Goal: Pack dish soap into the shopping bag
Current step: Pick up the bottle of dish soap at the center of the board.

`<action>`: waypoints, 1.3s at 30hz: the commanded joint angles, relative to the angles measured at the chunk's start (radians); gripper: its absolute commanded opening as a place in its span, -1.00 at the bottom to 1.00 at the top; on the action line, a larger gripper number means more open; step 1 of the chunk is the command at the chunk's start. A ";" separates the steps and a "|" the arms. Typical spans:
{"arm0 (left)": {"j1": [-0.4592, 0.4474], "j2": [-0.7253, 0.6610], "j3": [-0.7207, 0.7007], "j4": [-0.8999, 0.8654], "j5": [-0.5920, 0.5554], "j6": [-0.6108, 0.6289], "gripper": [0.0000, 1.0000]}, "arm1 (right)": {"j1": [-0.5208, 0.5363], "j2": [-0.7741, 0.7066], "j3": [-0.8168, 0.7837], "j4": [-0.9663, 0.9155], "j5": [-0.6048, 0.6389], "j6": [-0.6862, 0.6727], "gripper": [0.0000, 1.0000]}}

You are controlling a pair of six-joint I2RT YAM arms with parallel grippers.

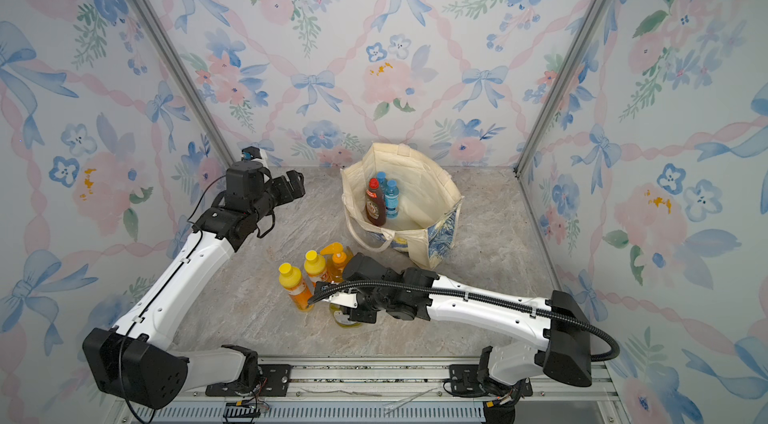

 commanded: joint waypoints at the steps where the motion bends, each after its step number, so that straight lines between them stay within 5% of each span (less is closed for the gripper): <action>1: 0.003 0.016 -0.005 0.037 0.016 -0.012 0.96 | 0.002 -0.069 0.002 0.018 0.046 0.063 -1.00; 15: 0.003 0.060 0.017 0.121 0.089 -0.056 0.96 | -0.063 -0.209 -0.024 -0.125 0.193 0.201 -1.00; 27: -0.076 0.122 0.031 0.121 0.226 -0.015 0.96 | -0.089 -0.240 0.217 -0.333 0.395 0.289 -1.00; 39: -0.162 0.159 0.053 0.118 0.244 0.007 0.82 | -0.090 -0.211 0.521 -0.412 0.398 0.273 -1.00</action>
